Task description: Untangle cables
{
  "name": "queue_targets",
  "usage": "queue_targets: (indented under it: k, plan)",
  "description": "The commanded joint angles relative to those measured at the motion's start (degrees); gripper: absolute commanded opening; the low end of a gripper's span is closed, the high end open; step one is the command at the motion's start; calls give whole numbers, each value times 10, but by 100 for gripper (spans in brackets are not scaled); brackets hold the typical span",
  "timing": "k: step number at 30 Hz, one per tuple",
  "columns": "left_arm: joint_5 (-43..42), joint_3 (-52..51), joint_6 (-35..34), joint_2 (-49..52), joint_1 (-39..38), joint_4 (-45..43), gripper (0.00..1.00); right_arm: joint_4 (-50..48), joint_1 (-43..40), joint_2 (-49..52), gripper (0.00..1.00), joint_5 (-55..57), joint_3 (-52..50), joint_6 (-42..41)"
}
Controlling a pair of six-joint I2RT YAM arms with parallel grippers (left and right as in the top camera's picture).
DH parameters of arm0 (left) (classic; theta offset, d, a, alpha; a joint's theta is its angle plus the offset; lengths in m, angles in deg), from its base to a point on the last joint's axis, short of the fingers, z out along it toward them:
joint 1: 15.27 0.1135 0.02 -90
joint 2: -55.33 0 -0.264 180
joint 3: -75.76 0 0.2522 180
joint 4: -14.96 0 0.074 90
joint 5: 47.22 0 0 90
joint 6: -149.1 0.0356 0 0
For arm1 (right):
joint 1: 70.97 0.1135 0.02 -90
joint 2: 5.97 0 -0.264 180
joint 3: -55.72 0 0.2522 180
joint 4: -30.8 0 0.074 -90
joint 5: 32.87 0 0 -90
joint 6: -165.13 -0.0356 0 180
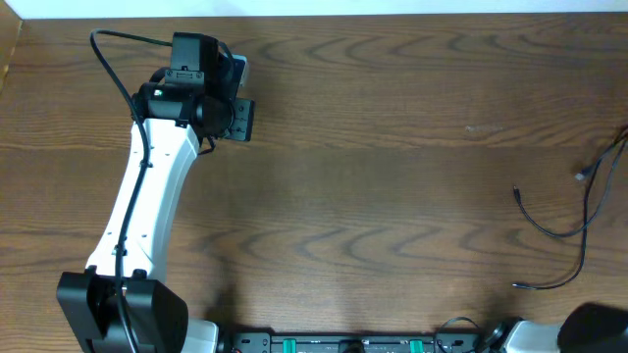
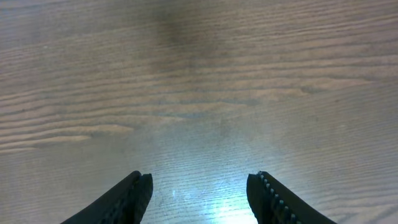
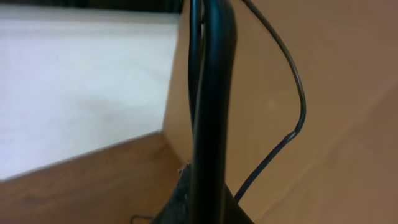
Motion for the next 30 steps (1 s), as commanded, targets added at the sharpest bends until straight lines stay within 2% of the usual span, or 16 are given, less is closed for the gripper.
queue_targets:
  k: [1,8,18,30]
  plan:
    - [-1,-3,-6,-6,0,8,55,28,0,58,1,-60,47,33]
    - [-1,-3,-6,-6,0,12,55,112,33,129,1,-140,98,59]
    - [-1,-3,-10,-6,0,14,55,239,120,217,1,-152,94,152]
    - [-1,-3,-10,-6,0,14,55,303,103,348,1,-150,94,145]
